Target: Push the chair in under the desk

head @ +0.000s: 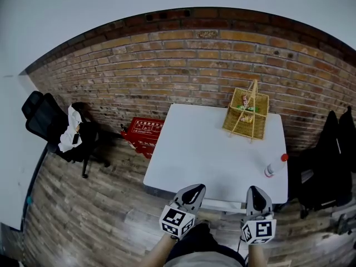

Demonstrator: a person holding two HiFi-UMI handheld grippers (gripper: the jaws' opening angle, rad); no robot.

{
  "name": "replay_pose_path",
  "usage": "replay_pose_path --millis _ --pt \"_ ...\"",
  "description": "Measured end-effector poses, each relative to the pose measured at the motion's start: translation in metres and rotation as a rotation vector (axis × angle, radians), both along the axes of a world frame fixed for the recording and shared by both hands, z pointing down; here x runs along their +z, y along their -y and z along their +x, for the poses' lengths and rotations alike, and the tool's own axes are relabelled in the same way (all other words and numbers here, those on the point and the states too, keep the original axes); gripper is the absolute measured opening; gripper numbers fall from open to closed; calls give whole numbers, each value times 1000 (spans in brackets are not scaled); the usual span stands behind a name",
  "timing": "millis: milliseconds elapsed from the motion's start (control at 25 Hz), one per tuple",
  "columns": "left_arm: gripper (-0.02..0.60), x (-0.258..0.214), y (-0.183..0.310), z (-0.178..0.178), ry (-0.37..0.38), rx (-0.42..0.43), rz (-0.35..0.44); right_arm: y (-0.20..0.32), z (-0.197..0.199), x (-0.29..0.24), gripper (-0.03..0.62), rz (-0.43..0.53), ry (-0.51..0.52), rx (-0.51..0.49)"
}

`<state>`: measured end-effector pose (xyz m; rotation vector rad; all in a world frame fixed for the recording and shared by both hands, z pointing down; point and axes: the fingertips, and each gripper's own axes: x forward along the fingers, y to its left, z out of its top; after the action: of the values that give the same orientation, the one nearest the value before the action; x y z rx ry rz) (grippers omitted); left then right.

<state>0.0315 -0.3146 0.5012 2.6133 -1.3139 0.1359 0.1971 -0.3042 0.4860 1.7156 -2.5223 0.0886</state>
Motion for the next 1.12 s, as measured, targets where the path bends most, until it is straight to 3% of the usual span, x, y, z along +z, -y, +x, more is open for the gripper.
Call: replay_pose_path --millis 160,1120 --pt "20 2 2 0 -13 -31 -6 1 -9 1 17 -10 39 -5" --pt "17 10 8 8 -30 -27 -42 10 -41 20 15 -65 3 -31"
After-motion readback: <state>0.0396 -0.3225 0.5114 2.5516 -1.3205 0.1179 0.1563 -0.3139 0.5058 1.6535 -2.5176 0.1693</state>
